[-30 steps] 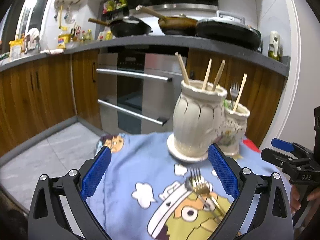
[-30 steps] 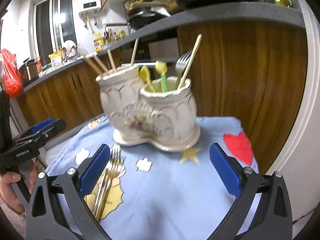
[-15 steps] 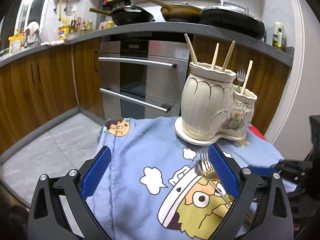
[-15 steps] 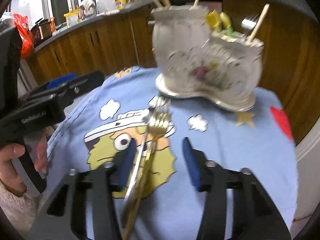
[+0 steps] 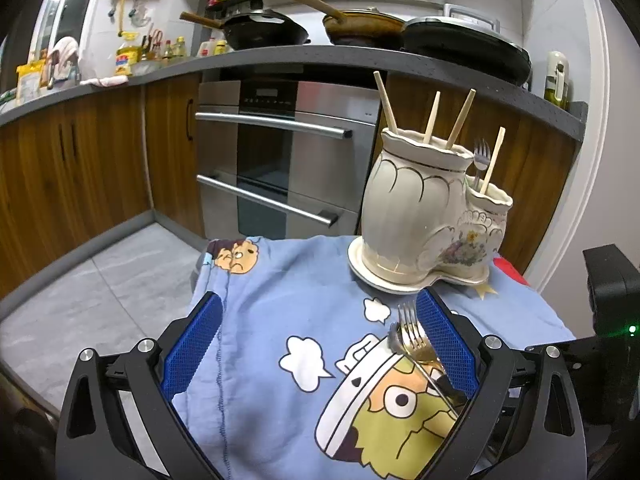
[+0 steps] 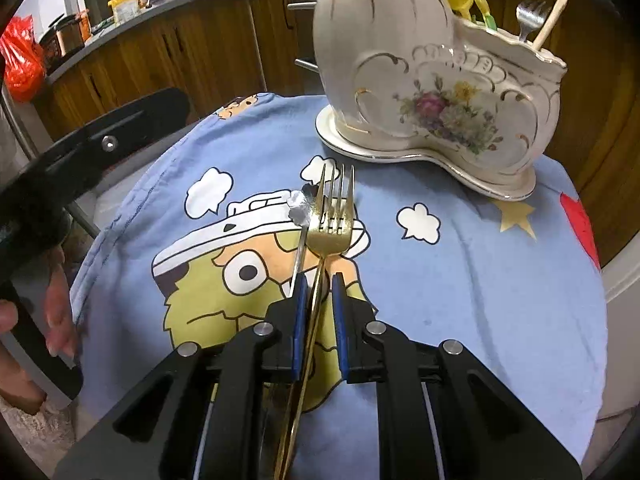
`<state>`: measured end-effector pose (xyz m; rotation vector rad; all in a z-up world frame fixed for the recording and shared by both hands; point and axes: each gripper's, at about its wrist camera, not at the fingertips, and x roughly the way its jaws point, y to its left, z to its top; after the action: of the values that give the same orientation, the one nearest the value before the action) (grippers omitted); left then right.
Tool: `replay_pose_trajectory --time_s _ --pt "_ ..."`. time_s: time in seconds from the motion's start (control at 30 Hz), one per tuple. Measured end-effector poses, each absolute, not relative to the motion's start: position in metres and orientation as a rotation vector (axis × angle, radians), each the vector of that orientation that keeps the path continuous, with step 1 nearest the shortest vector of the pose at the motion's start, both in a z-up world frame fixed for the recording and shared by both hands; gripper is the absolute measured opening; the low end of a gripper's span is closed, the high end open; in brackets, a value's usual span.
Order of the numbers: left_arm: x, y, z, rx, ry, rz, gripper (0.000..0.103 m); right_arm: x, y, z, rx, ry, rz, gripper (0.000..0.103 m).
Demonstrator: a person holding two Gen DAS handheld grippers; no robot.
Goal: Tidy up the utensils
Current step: 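Grasp a gold fork with the right tool while the left tool grasps a gold spoon, then carry the spoon with left while right carries the fork up over the holder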
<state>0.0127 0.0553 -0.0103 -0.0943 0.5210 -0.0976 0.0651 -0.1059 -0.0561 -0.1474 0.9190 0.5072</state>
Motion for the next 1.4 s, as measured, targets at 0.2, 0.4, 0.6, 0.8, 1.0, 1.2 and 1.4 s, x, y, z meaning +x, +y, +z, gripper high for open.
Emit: replay_pose_trajectory --time_s 0.2,0.4,0.6,0.8,1.0,1.2,1.4 --pt "0.015 0.054 -0.012 -0.090 0.534 -0.099 0.096 0.063 -0.105 -0.058 -0.151 0.904 0.513 0.008" --pt "0.018 0.051 -0.016 -0.076 0.559 -0.111 0.096 0.054 -0.124 -0.050 -0.095 0.865 0.525 0.005" --pt "0.019 0.035 -0.021 -0.044 0.613 -0.159 0.096 0.049 -0.159 -0.038 -0.007 0.784 0.543 0.005" --pt "0.011 0.001 -0.034 0.051 0.681 -0.195 0.095 0.036 -0.193 -0.021 0.065 0.647 0.616 0.005" --pt "0.007 -0.026 -0.047 0.099 0.768 -0.195 0.088 0.030 -0.218 -0.010 0.127 0.572 0.656 0.005" --pt "0.016 -0.049 -0.059 0.125 0.871 -0.198 0.049 0.022 -0.235 -0.001 0.153 0.464 0.670 0.005" --pt "0.025 -0.053 -0.058 0.123 0.919 -0.163 0.031 0.006 -0.244 0.010 0.130 0.356 0.678 0.005"
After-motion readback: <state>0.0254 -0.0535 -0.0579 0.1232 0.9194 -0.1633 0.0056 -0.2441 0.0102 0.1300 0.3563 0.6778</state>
